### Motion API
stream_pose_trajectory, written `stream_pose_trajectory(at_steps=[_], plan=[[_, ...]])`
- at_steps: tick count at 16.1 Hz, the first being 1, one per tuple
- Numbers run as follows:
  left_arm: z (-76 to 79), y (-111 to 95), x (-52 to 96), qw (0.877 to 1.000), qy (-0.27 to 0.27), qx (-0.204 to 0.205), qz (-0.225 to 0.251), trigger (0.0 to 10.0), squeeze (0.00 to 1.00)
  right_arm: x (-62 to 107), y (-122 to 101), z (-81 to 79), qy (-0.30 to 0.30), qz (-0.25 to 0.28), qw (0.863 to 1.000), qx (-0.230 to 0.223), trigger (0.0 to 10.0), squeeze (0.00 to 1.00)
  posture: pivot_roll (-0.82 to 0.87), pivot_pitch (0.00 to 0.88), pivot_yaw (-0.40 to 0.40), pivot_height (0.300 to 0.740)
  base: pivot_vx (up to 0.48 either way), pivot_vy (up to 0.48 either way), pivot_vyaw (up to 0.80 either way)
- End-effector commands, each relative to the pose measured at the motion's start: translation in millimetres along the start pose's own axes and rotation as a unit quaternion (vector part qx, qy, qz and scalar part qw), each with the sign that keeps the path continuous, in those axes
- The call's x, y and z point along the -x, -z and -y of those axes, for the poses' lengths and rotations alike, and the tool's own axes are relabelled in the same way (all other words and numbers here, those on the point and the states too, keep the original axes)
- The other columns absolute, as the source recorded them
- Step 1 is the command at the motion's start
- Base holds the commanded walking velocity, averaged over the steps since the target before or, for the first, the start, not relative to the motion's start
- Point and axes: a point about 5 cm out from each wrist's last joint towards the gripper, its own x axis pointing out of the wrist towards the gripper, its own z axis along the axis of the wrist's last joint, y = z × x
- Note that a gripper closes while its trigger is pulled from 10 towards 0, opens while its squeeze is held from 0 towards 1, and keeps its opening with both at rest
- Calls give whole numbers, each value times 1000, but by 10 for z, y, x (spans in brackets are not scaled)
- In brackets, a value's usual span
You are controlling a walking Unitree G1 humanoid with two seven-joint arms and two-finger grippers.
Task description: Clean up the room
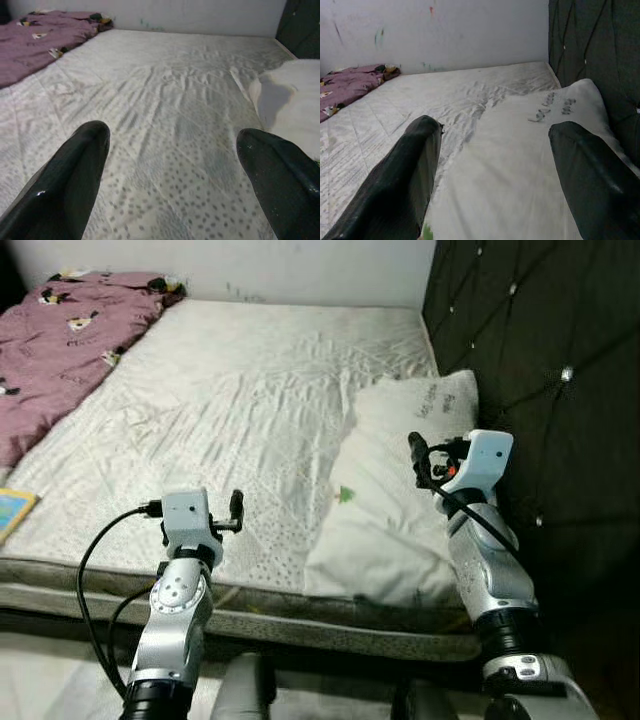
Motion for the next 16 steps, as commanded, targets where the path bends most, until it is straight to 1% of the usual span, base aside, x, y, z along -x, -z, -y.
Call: stream_pose_trajectory(at_steps=[1,3,6,7,8,9,11,12,13,14,16], plan=[[-32,28,0,1000,-6,-3,-3,10000,0,10,-28,18,6,3,1000,4,10000,0,32,0,28,714,0,0,0],[-44,36,26,1000,-7,-4,-2,10000,0,66,27,101,25,-7,1000,4,10000,0,47,0,19,739,0,0,0],[-166,55,55,1000,-24,-9,-3,10000,0,175,95,194,44,-14,999,18,10000,0,40,0,32,740,0,0,0],[-179,22,80,1000,-9,15,3,10000,0,269,124,230,51,-9,998,28,10000,0,32,0,47,740,0,0,0],[-180,17,88,1000,-7,16,5,10000,0,286,130,230,51,-8,998,29,10000,0,30,0,50,740,0,0,0],[-201,-33,120,1000,-3,5,20,10000,0,394,187,248,50,-14,997,53,10000,0,26,0,58,740,0,0,0],[-308,-17,239,999,-20,-15,25,10000,0,590,325,294,61,-41,995,69,10000,0,21,0,63,740,0,0,0],[-352,16,283,999,-23,-6,24,10000,0,648,367,315,69,-54,994,59,10000,0,22,0,62,740,0,0,0],[-384,58,318,1000,-27,-5,12,10000,0,697,397,331,74,-64,994,54,10000,0,22,0,59,740,0,0,-431],[-388,85,369,1000,-21,-4,10,10000,0,765,429,351,76,-73,993,52,10000,0,24,0,56,740,0,0,-800],[-367,96,373,1000,-20,8,2,10000,0,777,434,359,77,-77,993,52,10000,0,22,0,54,740,0,0,-800]])
